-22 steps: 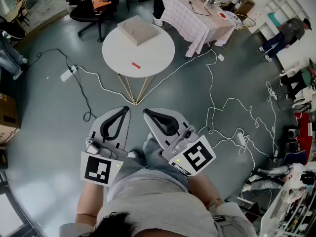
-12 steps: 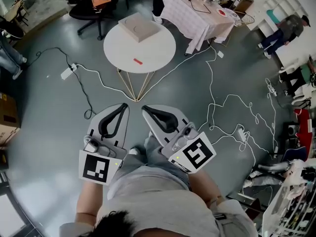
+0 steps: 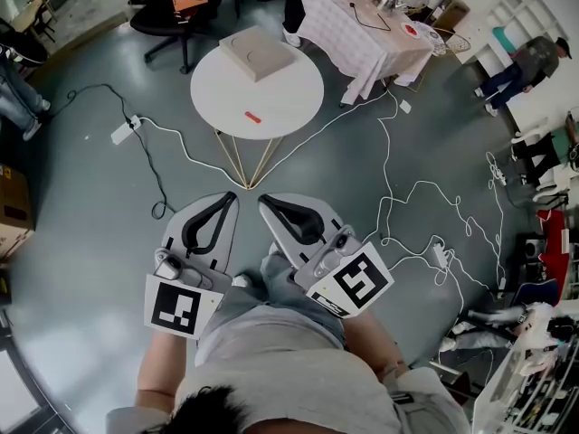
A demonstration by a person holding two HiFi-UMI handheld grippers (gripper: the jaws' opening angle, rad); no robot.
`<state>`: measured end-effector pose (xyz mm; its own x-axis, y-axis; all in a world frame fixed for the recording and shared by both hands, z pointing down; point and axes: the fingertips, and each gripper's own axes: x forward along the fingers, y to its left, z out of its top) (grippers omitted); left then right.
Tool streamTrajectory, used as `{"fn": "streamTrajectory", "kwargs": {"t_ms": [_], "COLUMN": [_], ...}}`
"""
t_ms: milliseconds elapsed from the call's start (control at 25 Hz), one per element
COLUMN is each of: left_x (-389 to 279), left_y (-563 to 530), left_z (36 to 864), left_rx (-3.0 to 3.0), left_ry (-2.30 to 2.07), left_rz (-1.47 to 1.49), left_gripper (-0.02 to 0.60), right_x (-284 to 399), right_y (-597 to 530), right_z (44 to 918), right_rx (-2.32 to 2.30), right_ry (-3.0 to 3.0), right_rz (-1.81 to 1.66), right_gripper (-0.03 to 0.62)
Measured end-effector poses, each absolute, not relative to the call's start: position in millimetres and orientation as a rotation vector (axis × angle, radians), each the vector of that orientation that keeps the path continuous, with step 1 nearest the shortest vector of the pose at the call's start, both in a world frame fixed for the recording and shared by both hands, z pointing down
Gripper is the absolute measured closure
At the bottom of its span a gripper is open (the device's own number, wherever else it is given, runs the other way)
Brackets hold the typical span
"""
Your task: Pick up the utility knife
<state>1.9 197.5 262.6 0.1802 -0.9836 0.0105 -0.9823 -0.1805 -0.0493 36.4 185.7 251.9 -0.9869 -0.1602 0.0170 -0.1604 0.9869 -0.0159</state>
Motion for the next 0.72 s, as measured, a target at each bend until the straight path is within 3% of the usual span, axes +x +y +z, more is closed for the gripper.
{"fn": "streamTrajectory", "kwargs": {"t_ms": [720], "left_x": [20.3], "left_y": [80.4], "left_z": [249.3], "left_rx": [-2.246], "left_ry": [2.093], "left_rz": [-0.093], "left_gripper": [0.571], "right_x": [49.2], "right_y": [58.0], "right_z": [238.3], "right_rx": [0.053], "right_ry": [-3.182], "right_rz": [0.065], "right_gripper": [0.571]}}
